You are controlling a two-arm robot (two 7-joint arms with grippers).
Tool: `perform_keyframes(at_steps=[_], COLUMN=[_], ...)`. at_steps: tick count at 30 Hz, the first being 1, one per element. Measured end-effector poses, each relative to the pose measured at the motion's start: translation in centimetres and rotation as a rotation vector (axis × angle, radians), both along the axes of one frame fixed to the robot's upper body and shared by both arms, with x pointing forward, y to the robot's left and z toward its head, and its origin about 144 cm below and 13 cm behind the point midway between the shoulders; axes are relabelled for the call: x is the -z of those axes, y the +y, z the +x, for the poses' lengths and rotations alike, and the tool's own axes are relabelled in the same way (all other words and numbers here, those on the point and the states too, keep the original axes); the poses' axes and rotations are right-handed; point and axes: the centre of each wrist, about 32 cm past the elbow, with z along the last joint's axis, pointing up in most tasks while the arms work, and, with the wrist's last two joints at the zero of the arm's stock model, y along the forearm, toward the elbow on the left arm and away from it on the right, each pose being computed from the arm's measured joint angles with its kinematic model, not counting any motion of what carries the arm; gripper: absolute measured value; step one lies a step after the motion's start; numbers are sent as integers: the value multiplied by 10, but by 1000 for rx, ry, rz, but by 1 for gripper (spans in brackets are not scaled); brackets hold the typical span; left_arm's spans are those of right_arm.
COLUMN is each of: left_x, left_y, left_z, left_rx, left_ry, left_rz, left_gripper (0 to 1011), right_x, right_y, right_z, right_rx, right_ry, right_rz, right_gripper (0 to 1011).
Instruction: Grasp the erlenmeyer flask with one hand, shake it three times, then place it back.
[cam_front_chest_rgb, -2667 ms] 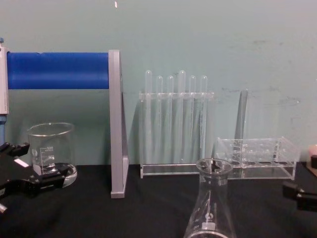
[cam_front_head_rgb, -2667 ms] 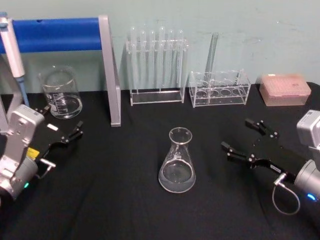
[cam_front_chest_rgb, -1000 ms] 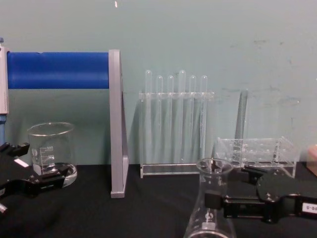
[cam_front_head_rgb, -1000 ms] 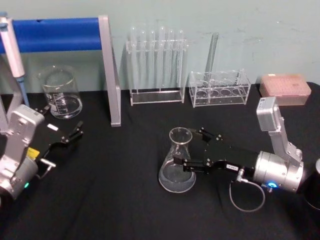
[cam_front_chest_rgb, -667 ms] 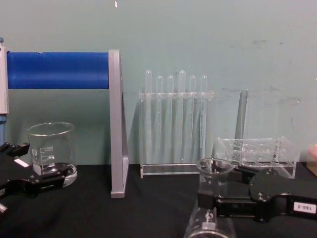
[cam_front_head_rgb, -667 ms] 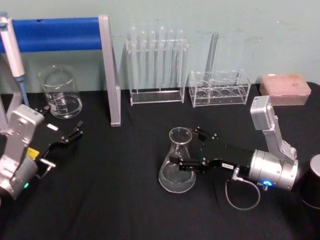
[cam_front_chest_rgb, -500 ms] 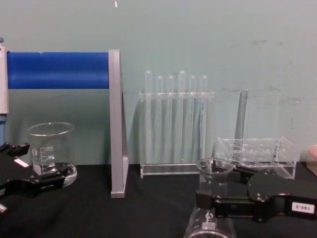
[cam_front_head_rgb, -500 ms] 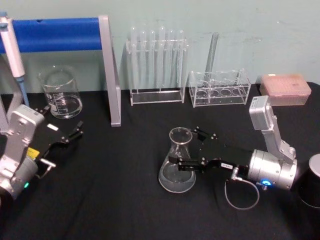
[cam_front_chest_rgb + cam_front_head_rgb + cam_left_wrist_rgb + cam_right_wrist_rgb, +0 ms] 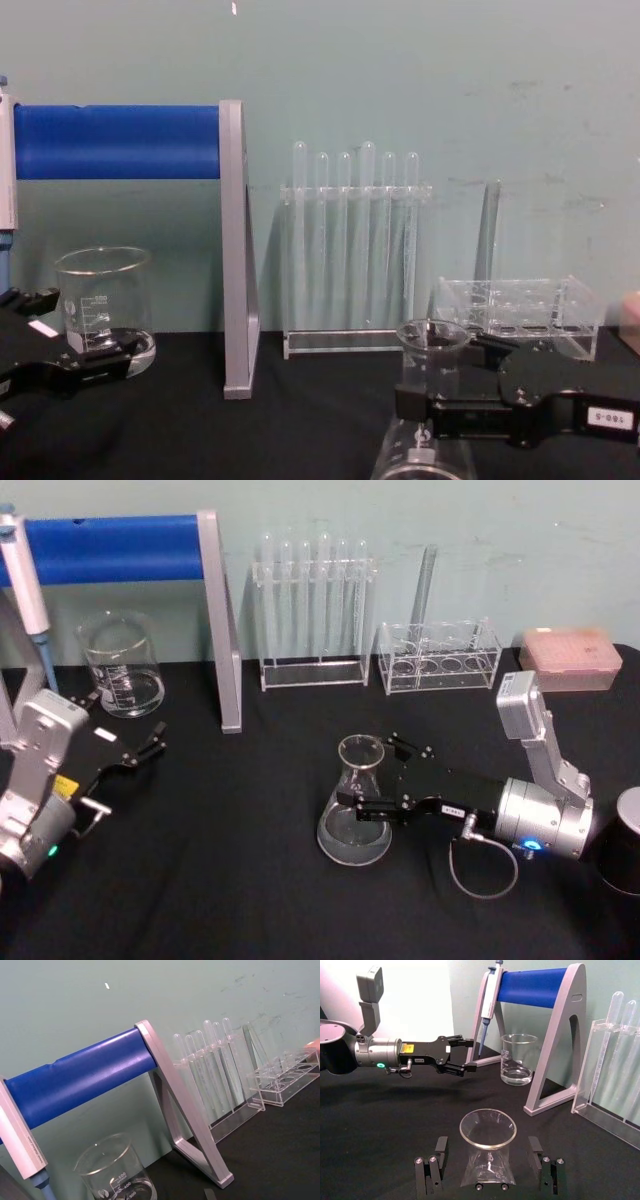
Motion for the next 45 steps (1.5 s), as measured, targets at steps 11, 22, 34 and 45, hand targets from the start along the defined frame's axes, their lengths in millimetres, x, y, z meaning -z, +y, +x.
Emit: perform_keyframes(at_steps=[11, 22, 34, 45], left_x=[0, 0, 0, 0], left_y=[0, 0, 0, 0], left_z=[0, 0, 0, 0], left_rx=[0, 0, 0, 0], left_ry=[0, 0, 0, 0], left_rz=[0, 0, 0, 0], left_gripper=[1001, 1001, 1001, 1001], right_x=[0, 0, 0, 0], right_y=[0, 0, 0, 0], right_z=[0, 0, 0, 0], right_rx=[0, 1, 1, 1], right_ry=[0, 0, 0, 0], right_rz=[0, 1, 1, 2], right_gripper=[1003, 860, 488, 448])
